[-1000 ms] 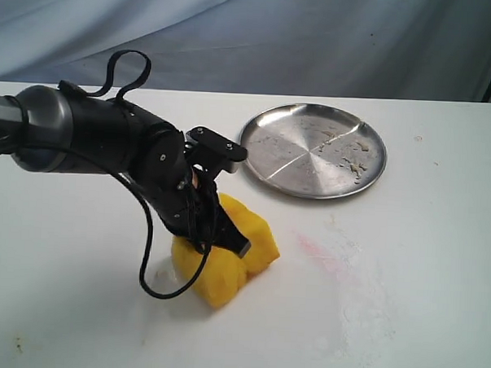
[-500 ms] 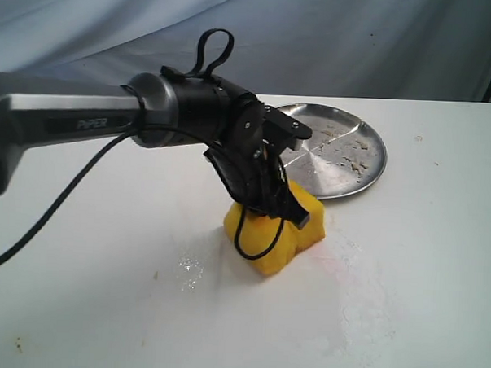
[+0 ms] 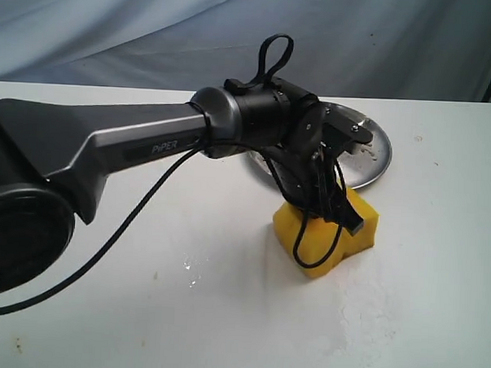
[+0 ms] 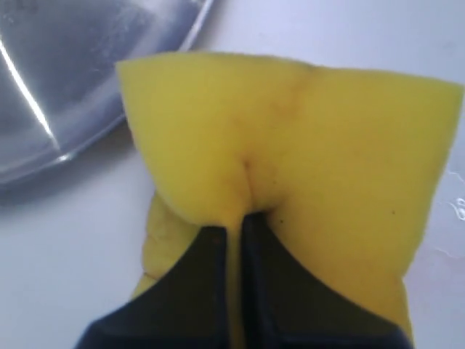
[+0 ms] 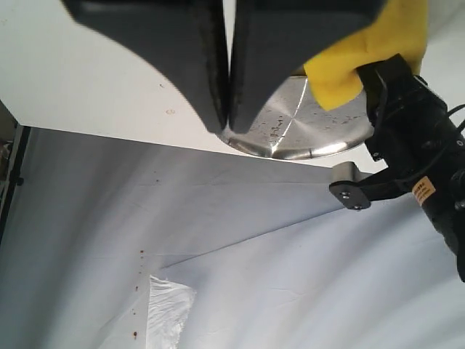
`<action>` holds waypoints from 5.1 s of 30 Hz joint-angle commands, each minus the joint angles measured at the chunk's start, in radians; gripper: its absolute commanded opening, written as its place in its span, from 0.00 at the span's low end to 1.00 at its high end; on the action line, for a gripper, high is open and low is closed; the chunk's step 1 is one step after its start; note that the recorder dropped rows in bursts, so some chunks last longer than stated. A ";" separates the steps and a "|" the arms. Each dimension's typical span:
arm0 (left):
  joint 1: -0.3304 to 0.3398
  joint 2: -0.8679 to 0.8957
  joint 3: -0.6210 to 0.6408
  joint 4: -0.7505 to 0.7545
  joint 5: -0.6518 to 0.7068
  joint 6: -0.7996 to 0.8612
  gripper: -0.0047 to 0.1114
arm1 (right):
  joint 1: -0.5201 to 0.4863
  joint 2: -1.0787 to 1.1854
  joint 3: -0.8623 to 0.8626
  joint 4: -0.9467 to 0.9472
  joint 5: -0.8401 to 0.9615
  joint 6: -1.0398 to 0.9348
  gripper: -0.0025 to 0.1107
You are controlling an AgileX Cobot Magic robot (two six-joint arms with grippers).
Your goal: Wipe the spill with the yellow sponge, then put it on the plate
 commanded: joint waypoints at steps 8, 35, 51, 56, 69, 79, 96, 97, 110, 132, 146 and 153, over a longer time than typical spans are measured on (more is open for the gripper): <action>-0.120 0.020 0.020 -0.093 0.192 0.148 0.04 | -0.008 -0.002 0.004 -0.007 -0.003 0.003 0.02; 0.124 -0.234 0.477 0.109 -0.124 -0.035 0.04 | -0.008 -0.002 0.004 -0.007 -0.003 0.001 0.02; 0.118 -0.269 0.331 0.031 -0.230 -0.040 0.04 | -0.008 -0.002 0.004 -0.007 -0.003 0.001 0.02; 0.114 -0.302 0.266 0.034 -0.226 -0.040 0.04 | -0.008 -0.002 0.004 -0.007 -0.003 0.001 0.02; 0.137 -0.113 -0.080 0.077 -0.266 -0.038 0.04 | -0.008 -0.002 0.004 -0.007 -0.003 0.001 0.02; 0.189 0.133 -0.373 0.024 -0.176 -0.058 0.04 | -0.008 -0.002 0.004 -0.007 -0.003 0.001 0.02; 0.195 0.178 -0.422 0.013 -0.207 -0.032 0.57 | -0.008 -0.002 0.004 -0.007 -0.003 0.001 0.02; 0.195 0.162 -0.422 0.030 -0.211 -0.032 0.57 | -0.008 -0.002 0.004 -0.007 -0.003 0.001 0.02; 0.196 -0.205 -0.099 0.162 -0.024 0.013 0.27 | -0.008 -0.002 0.004 -0.007 -0.003 0.001 0.02; 0.292 -1.127 1.223 0.077 -0.884 -0.061 0.26 | -0.008 -0.002 0.004 -0.007 -0.003 0.001 0.02; 0.628 -1.675 1.556 -0.130 -0.973 0.098 0.21 | -0.008 -0.002 0.004 -0.007 -0.003 0.001 0.02; 0.761 -1.927 1.619 -0.183 -0.888 0.088 0.21 | -0.008 -0.002 0.004 -0.007 -0.003 0.001 0.02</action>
